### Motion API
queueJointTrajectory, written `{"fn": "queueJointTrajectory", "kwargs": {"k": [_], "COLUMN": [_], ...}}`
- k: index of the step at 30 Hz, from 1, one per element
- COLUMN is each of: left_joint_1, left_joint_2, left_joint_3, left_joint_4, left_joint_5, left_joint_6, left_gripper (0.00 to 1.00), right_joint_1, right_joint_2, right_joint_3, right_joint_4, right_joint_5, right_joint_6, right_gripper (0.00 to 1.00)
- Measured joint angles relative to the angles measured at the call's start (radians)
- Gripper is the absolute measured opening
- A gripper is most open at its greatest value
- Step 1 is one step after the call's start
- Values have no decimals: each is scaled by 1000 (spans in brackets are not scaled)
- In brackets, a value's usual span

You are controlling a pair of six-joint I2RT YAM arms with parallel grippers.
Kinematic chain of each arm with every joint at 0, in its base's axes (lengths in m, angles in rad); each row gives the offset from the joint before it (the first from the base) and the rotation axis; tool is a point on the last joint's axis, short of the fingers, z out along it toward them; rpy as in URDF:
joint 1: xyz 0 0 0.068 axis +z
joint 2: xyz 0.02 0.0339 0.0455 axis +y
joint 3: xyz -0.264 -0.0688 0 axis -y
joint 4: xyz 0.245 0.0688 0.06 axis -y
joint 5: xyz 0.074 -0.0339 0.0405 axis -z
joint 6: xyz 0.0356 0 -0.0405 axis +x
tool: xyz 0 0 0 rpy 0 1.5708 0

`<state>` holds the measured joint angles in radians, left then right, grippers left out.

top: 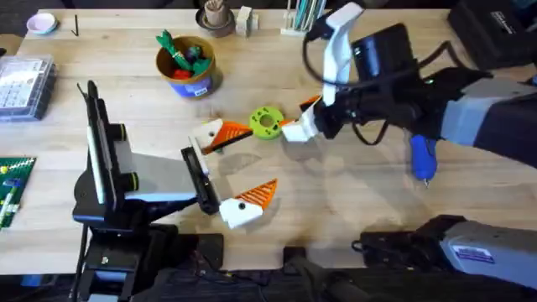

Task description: Pick up the gripper from the table and insert it into the empty holder that is missing its gripper. Then pick up a screw, insert it into the mounting hole, and use the screwdriver to tighten it. Finally, clean up the table by picking up the vegetable and placing it into the bucket.

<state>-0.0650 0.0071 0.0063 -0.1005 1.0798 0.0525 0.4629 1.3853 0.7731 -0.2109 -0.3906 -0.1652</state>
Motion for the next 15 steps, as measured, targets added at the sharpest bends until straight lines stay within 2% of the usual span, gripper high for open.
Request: {"fn": "queueJointTrajectory", "kwargs": {"k": [7, 15], "left_joint_1": [0, 0], "left_joint_2": [0, 0], "left_joint_3": [0, 0], "left_joint_4": [5, 11], "left_joint_5": [-32, -81], "left_joint_6": [0, 0], "left_gripper": [992, 992], "right_joint_1": [92, 98], "right_joint_2": [0, 19], "right_joint_3": [0, 0], "right_joint_4": [12, 50], "right_joint_5": [77, 91], "right_joint_6": [-30, 11], "right_gripper": [820, 820]}}
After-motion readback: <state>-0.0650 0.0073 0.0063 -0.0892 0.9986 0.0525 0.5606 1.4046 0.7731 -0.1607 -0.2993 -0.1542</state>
